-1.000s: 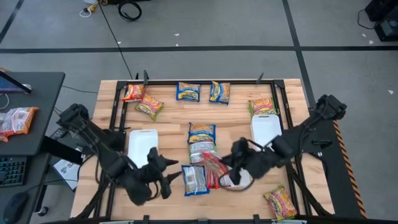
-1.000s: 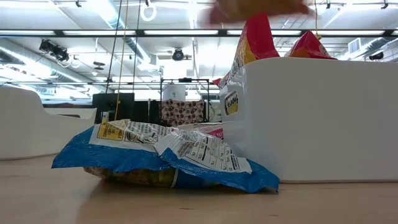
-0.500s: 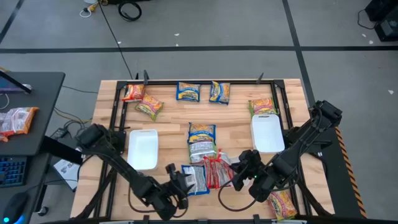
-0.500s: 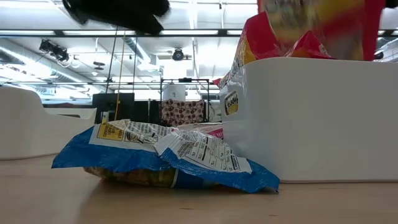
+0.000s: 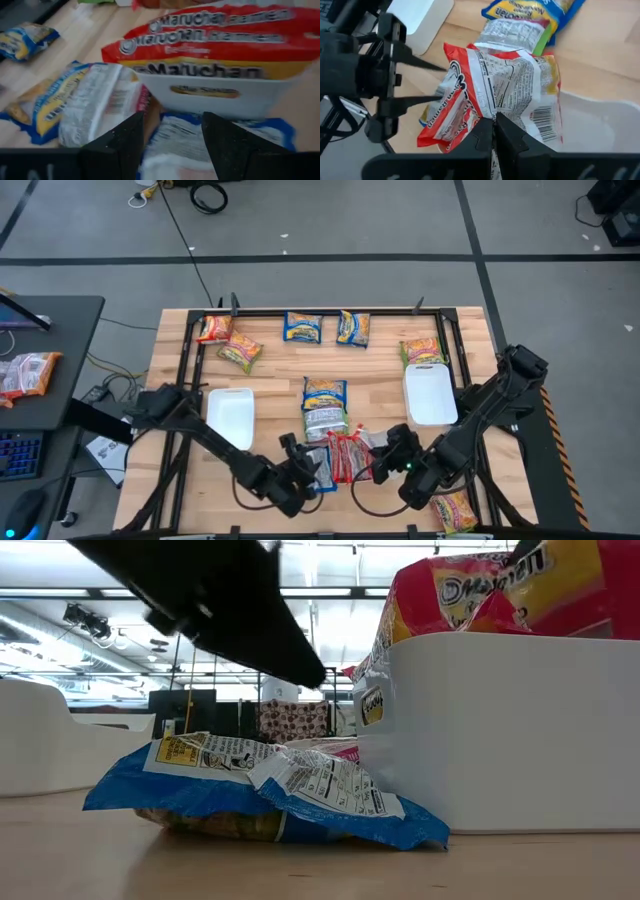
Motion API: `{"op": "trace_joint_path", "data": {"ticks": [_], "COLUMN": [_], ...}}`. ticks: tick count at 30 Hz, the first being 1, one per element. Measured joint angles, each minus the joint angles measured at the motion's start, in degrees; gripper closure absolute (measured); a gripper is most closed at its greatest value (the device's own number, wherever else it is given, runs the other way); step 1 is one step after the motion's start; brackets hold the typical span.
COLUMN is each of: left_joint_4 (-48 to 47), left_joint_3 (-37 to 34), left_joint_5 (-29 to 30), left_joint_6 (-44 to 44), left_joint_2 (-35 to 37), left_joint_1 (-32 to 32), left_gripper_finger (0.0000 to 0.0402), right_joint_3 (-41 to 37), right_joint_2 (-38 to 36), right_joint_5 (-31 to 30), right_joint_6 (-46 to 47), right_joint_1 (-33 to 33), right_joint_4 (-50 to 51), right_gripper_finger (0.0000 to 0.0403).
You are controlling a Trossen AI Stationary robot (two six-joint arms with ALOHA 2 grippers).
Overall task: Sort Maruchan noodles
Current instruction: Put the bottom red noodle pack into the bottom white bin
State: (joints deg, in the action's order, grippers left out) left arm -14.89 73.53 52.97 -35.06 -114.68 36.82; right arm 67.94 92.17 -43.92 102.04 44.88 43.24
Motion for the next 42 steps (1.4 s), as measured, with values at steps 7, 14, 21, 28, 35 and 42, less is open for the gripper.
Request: {"op": "trace_joint_path", "data": {"ticks": [7, 14, 21, 28, 35, 42], "left_joint_4": [6.57, 7.49, 7.72, 7.69, 7.54, 7.69], "left_joint_3": [-0.03, -0.06, -0.04, -0.04, -0.04, -0.04], "left_joint_5": [-3.44, -4.77, -3.89, -3.89, -3.91, -3.94], "left_joint_6": [8.65, 13.48, 13.87, 13.85, 13.63, 12.10], "left_joint_2": [-1.56, -2.78, -3.53, -3.57, -3.57, -3.57], "left_joint_1": [-2.70, -2.95, -2.67, -2.45, -2.47, -2.47], "left_gripper_finger": [0.0200, 0.0200, 0.0200, 0.0200, 0.0200, 0.0200], "right_joint_3": [0.00, -0.02, 0.00, 0.85, 4.27, 5.35], "right_joint_2": [5.59, 7.04, 6.65, 6.61, 2.74, -0.47], "right_joint_5": [3.09, 3.24, 3.37, 7.78, 20.03, 21.82], "right_joint_6": [7.23, 8.64, 3.95, -9.15, -40.23, -61.29], "right_joint_1": [-0.39, -2.65, -4.20, -6.33, -8.97, -9.54], "right_joint_4": [-3.79, -8.10, -9.49, -9.78, -8.79, 5.66], "right_gripper_finger": [0.0391, 0.0390, 0.0374, 0.0317, 0.0251, 0.0241]}}
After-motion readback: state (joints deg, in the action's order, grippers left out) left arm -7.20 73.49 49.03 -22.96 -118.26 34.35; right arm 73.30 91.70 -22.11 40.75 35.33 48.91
